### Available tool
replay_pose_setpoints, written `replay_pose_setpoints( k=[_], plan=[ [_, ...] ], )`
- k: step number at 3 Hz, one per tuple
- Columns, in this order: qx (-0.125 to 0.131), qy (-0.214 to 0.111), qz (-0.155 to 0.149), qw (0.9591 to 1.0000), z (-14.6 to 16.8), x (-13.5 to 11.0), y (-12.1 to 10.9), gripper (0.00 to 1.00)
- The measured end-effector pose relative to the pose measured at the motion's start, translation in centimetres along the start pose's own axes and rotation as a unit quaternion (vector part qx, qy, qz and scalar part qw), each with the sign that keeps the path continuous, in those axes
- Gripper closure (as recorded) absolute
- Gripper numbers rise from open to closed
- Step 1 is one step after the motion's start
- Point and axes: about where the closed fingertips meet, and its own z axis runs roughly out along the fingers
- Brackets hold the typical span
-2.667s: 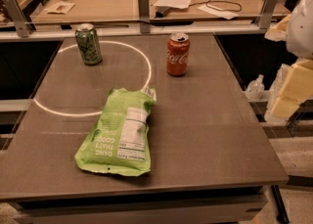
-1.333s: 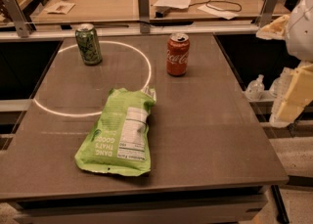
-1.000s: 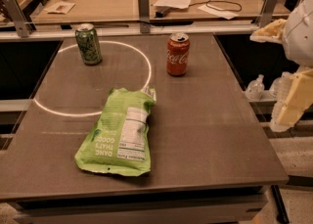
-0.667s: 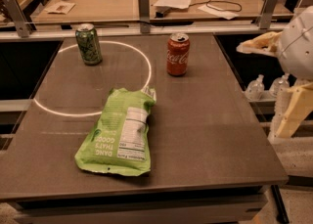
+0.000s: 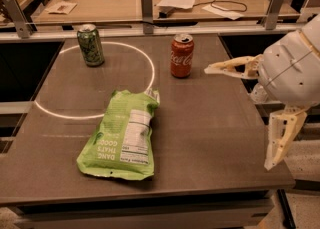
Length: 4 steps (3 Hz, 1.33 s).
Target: Move green jalapeno chip bag near green can
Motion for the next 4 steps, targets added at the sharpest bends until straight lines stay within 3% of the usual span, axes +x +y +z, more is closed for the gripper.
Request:
replay_pose_setpoints(
  k=[1,2,4],
  plan=[
    [-0.006,0.000,-0.091,0.9958,2.0,-1.3,0.7,0.00],
    [0.008,0.001,-0.158,0.9874,4.1,-2.2,0.6,0.00],
    [0.025,-0.022,-0.247,0.9684,6.0,-4.5,-1.0,0.00]
  ],
)
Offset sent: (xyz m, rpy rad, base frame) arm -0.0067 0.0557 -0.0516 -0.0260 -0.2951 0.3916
